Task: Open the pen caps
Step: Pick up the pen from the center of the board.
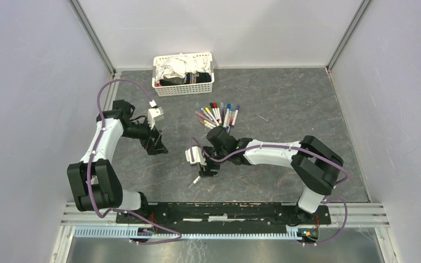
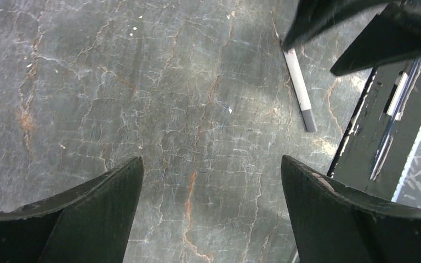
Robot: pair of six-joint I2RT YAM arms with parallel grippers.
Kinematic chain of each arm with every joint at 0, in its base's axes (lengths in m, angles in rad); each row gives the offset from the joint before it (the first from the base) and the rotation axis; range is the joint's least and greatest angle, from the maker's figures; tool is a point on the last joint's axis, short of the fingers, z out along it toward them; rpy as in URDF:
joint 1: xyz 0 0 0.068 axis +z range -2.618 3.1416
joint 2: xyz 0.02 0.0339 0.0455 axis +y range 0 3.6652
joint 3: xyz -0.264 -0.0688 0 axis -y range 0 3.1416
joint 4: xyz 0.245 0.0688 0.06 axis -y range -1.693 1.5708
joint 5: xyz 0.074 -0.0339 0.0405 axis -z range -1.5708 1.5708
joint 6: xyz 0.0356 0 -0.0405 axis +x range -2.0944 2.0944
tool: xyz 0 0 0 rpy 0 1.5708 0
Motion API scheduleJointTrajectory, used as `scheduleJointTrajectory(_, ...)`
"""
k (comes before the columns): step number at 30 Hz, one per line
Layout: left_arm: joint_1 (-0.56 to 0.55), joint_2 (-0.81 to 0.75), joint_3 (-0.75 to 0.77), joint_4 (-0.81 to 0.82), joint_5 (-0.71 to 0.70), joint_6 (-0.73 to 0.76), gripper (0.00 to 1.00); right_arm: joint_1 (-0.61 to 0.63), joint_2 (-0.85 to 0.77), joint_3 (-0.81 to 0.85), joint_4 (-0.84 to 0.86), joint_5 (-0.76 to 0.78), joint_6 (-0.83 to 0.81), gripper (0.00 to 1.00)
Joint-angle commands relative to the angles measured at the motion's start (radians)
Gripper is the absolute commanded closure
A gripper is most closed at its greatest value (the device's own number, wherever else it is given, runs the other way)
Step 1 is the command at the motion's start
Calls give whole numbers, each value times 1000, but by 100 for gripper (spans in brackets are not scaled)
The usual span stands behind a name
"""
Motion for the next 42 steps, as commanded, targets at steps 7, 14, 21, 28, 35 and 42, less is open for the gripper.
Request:
scheduleJointTrajectory(7,21,-86,66,-35,9,-132,0,47,107,59,-85,-88,-163,35)
scheduleJointTrajectory(14,21,-86,72,-63,2,-100,0,50,164,71,-62,-22,-142,57)
scheduleJointTrajectory(21,20,-99,46,-137,-1,30,0,38,222,86,-41,18,-94,88)
scheduleJointTrajectory(28,-23,-172,-62,-195,-13,246,0,-52,83,-66,253,-67,130,100)
scheduleJointTrajectory(35,-193,-253,-180,-32,-67,213,1,-104,-28,-123,407,-171,290,100)
scheduleJointTrajectory(42,-314,-220,-133,71,-110,153,1,-105,-39,-75,419,-230,365,100)
